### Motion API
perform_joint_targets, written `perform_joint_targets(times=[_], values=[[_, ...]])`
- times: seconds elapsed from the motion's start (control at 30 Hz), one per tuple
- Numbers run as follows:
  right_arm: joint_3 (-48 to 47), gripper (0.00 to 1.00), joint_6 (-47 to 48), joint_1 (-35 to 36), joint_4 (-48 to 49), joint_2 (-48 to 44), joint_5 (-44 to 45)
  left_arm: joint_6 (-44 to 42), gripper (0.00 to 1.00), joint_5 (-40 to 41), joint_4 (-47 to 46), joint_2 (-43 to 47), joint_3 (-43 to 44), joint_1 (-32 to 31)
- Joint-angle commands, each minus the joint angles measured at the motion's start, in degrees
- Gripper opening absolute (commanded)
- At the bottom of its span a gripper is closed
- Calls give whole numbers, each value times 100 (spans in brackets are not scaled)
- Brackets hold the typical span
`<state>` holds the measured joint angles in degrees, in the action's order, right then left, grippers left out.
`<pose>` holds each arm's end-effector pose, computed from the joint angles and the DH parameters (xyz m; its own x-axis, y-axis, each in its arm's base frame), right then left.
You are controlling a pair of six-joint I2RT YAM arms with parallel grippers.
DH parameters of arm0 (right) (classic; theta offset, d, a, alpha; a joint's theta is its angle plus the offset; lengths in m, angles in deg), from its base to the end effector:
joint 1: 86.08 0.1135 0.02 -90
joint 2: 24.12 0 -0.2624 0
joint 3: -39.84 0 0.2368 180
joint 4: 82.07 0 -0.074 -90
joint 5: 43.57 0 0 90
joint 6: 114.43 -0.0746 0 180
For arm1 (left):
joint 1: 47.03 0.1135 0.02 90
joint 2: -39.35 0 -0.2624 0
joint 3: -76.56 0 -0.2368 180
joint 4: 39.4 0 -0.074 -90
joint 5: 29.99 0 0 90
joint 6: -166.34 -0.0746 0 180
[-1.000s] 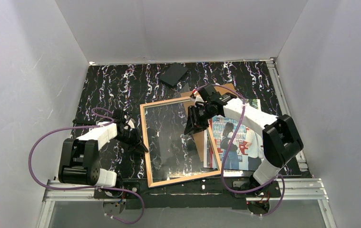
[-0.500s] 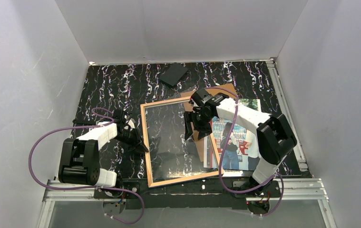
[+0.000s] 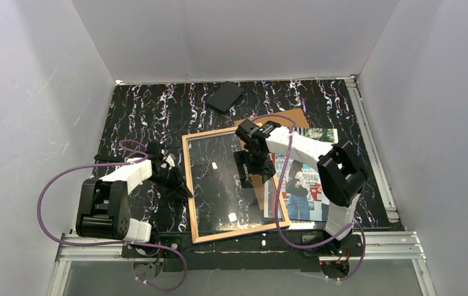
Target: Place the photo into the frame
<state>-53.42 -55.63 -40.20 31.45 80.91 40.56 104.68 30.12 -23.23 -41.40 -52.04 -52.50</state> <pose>0.2382 0.2566 0.1735 -0.9604 -0.2502 -0.1223 -0.2702 0.9437 0.1911 0.2766 -0.0638 0.1575 -0.8293 -0.3340 -0.4479 0.0415 0.7626 -0.6456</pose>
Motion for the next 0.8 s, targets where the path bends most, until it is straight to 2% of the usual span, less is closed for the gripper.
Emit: perform_joint_targets(times=[0.0, 0.33, 0.77], values=[[-436, 85, 56, 241, -320, 179, 382, 49, 0, -341, 474, -51, 95, -24], [-923, 87, 49, 566, -981, 586, 1318, 49, 0, -335, 472, -64, 95, -24], [-1089, 90, -89, 649, -1371, 552, 1880, 49, 0, -350, 453, -86, 80, -26]])
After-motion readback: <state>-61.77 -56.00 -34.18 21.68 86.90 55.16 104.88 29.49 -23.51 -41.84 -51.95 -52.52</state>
